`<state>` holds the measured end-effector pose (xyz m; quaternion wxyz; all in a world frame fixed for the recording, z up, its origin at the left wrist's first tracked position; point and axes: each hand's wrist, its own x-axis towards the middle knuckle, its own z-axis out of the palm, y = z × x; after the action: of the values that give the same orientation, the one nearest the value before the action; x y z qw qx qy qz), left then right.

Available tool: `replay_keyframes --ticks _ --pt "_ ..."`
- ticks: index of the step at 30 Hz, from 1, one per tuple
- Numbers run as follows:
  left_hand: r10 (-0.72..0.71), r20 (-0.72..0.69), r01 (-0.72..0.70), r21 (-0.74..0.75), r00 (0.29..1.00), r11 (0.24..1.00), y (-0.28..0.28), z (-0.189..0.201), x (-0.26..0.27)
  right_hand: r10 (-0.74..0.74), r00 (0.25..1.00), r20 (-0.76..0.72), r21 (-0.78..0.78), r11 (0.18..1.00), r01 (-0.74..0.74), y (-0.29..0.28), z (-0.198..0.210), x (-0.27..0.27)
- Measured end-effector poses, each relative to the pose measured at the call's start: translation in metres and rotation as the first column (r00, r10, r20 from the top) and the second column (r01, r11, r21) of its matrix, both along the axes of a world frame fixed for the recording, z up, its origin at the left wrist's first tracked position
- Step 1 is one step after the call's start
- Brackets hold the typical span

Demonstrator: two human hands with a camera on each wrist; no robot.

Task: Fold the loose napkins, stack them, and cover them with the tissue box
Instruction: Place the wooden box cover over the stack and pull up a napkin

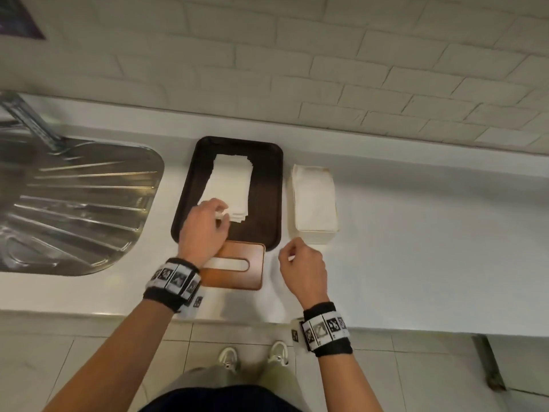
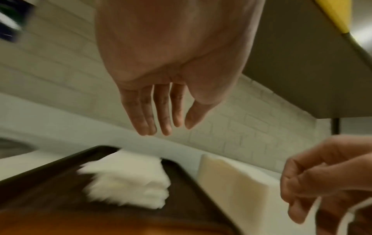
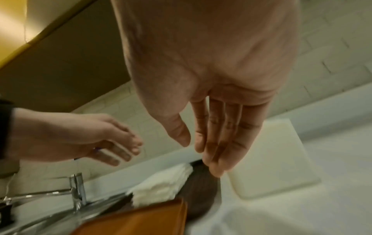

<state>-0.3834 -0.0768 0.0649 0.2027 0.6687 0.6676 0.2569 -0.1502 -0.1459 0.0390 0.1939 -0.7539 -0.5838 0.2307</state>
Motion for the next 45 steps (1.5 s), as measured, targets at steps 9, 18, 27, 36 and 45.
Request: replay_keyframes --ticks 9,18,27,36,45 --pt "0.188 -0.108 -0.216 -0.436 0.976 0.873 -0.058 -0.073 -0.076 -0.063 0.973 -0.223 -0.26 0.966 0.003 -0.008 -0.06 -0.051" --pt "-0.016 0.363 0.099 -0.211 0.932 0.972 -0.011 0.04 -0.008 0.222 0.641 -0.735 0.092 0.969 -0.23 -0.039 0.093 0.005" --pt "-0.158 0.739 0.254 -0.019 0.655 0.967 0.108 0.071 0.104 0.264 0.937 0.23 0.305 0.894 -0.327 0.05 0.102 0.073" --pt "-0.111 0.407 0.169 -0.109 0.907 0.98 0.133 0.009 0.139 0.421 0.731 0.537 0.087 0.834 -0.544 0.091 0.007 0.099" --pt "-0.323 0.05 0.327 -0.121 0.945 0.937 0.169 -0.022 0.176 0.377 0.799 0.468 0.174 0.847 -0.502 0.087 -0.008 0.111"
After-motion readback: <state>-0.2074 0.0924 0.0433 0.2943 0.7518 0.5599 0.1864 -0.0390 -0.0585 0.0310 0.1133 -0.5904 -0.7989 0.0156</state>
